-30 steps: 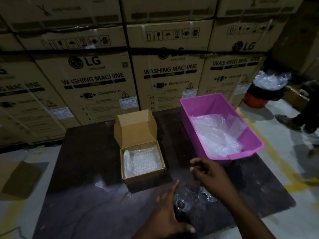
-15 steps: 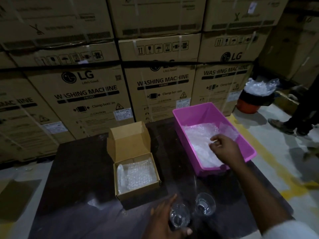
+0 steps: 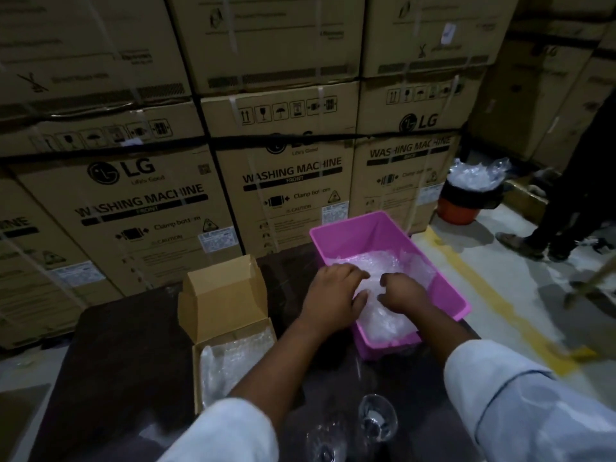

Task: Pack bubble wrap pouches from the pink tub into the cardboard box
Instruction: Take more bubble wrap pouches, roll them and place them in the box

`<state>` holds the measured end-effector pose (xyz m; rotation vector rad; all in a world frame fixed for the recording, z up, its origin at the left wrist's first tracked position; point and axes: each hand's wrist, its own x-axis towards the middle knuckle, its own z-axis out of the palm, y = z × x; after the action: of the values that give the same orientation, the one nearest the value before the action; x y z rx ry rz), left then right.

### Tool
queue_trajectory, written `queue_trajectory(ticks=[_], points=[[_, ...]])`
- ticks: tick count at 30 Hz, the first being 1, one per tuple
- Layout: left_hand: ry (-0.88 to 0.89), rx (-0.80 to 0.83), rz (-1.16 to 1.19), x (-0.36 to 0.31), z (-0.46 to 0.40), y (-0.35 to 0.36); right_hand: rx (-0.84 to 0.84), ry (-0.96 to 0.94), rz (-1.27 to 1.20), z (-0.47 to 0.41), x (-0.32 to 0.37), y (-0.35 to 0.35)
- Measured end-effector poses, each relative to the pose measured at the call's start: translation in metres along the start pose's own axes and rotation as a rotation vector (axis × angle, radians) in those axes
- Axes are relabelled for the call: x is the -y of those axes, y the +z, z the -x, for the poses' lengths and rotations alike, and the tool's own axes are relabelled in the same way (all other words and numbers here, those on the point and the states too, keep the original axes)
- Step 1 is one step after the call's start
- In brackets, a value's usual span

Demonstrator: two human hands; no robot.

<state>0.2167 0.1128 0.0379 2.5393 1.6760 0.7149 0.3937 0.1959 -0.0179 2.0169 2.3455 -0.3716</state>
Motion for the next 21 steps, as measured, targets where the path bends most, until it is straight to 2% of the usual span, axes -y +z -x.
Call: queue_trajectory(ticks=[4,7,11,15,21], points=[[0.036,0.349,-0.250,0.000,-0.056,0.020,-0.082,0.005,0.057,-0.005,-0.010,-0.011],[0.000,0.498,-0.376,0.002,-0.075,0.041,-0.102,0.006,0.060,-0.008,-0.016,-0.019],[-0.042,0.607,-0.441,0.009,-0.079,0.070,-0.082,-0.051,0.156,-0.014,-0.026,-0.017],[-0.125,0.671,-0.405,0.017,-0.080,0.090,0.008,-0.041,0.168,-0.021,-0.028,-0.008],[-0.104,0.748,-0.421,0.016,-0.094,0.095,0.072,-0.013,0.187,-0.026,-0.027,0.005]])
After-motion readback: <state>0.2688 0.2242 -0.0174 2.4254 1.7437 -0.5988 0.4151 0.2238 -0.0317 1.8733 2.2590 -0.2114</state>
